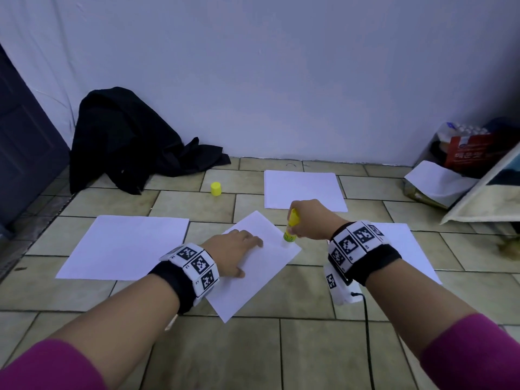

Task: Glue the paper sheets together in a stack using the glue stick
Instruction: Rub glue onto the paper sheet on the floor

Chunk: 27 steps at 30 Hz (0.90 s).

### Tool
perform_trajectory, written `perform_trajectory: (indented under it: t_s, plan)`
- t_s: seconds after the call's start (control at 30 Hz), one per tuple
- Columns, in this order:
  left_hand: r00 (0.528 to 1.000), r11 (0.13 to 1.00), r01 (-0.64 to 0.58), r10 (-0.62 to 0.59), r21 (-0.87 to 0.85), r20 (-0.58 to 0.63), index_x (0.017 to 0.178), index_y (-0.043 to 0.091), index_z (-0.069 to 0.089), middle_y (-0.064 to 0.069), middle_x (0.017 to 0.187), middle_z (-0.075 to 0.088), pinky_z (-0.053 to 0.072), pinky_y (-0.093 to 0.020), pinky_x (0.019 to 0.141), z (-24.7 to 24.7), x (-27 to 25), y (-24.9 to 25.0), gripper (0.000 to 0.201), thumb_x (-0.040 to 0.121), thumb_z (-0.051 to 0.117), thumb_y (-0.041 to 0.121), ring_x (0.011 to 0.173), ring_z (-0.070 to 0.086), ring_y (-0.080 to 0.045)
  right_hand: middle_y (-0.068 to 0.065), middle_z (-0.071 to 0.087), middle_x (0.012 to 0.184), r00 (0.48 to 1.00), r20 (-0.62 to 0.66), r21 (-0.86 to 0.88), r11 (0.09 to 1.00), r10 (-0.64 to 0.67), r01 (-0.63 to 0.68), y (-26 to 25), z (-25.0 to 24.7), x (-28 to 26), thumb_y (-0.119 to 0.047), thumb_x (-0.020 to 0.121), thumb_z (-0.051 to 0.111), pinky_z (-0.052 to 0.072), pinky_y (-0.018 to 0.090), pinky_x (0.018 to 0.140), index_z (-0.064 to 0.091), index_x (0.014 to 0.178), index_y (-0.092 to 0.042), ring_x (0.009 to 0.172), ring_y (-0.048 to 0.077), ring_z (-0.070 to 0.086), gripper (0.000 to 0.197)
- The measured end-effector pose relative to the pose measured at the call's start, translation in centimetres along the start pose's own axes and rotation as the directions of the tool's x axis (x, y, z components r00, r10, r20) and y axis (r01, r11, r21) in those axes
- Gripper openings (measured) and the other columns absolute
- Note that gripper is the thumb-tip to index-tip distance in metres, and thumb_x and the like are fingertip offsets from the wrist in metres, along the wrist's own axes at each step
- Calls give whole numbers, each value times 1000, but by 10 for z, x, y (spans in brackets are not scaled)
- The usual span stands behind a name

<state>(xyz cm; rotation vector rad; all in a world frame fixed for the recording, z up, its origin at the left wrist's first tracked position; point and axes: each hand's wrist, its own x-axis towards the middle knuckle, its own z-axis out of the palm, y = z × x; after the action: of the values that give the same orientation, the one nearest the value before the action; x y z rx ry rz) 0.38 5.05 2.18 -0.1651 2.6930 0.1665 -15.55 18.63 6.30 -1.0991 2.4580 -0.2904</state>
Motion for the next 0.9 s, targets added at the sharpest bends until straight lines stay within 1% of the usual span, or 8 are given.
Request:
perform_trajectory:
  t_s: [0.13, 0.27, 0.33, 0.43, 0.53, 0.67, 0.8, 0.9]
  plan:
    - [999, 996, -6, 2, 88, 39, 150, 32, 20, -4, 157, 10, 42, -38, 98, -1, 2, 1, 66, 94, 49, 13, 140, 23, -23, 10, 59, 113, 1000, 14, -23, 1000, 16, -16, 5, -4, -2, -17, 84, 66, 55, 36, 81, 56, 112, -9, 89, 24, 62, 31]
    - [999, 995, 50, -50, 84, -3, 148, 28, 27, -4, 153, 16, 44, -34, 88, -2, 2, 1, 62, 92, 50, 12, 124, 44, -26, 12, 59, 111, 994, -94, 154, 987, 49, -35, 8, -11, -1, -15, 82, 69, 56, 40, 82, 56, 110, -7, 95, 29, 64, 31]
    - [998, 996, 57, -56, 63, -24, 146, 23, 29, -5, 150, 20, 45, -36, 91, 1, 0, 1, 60, 92, 53, 16, 129, 37, -24, 13, 58, 113, 988, -142, 201, 979, 53, -24, 8, -11, 1, -16, 81, 70, 56, 41, 82, 57, 111, -7, 98, 29, 62, 34]
    - [998, 998, 45, -43, 41, -48, 144, 18, 30, -3, 155, 14, 42, -39, 99, 5, -2, 0, 56, 93, 53, 28, 139, 19, -22, 11, 58, 113, 979, -200, 222, 975, 51, -5, 4, -9, 4, -18, 82, 69, 55, 36, 78, 58, 111, -8, 99, 26, 59, 33]
    - [996, 996, 75, -73, 38, -49, 142, 15, 32, -5, 152, 21, 41, -39, 99, 6, -4, 0, 56, 94, 52, 35, 134, 28, -25, 13, 61, 110, 972, -231, 294, 955, 37, 33, -2, -4, 10, -15, 82, 69, 56, 38, 77, 58, 108, -7, 95, 28, 62, 30]
    - [988, 989, 142, -138, 49, -76, 127, 5, 45, -12, 132, 42, 43, -36, 83, 6, -2, 5, 41, 95, 48, 31, 115, 48, -28, 11, 58, 110, 974, -227, 319, 946, 14, 61, -17, 3, 19, -15, 81, 70, 54, 35, 73, 58, 108, -10, 93, 25, 60, 30]
    - [988, 991, 123, -116, 60, -106, 124, 1, 46, -13, 127, 45, 42, -36, 90, 11, 0, 6, 37, 96, 47, 26, 121, 37, -27, 12, 57, 113, 978, -199, 319, 941, -54, 117, -35, 12, 30, -16, 82, 69, 52, 33, 74, 58, 110, -11, 99, 25, 57, 30]
    - [986, 991, 135, -132, 22, -102, 121, 1, 46, -14, 126, 45, 40, -35, 89, 15, 0, 7, 32, 96, 45, 21, 116, 42, -27, 12, 55, 109, 982, -175, 351, 927, -71, 130, -50, 20, 38, -14, 83, 68, 50, 31, 70, 58, 111, -10, 92, 24, 56, 30]
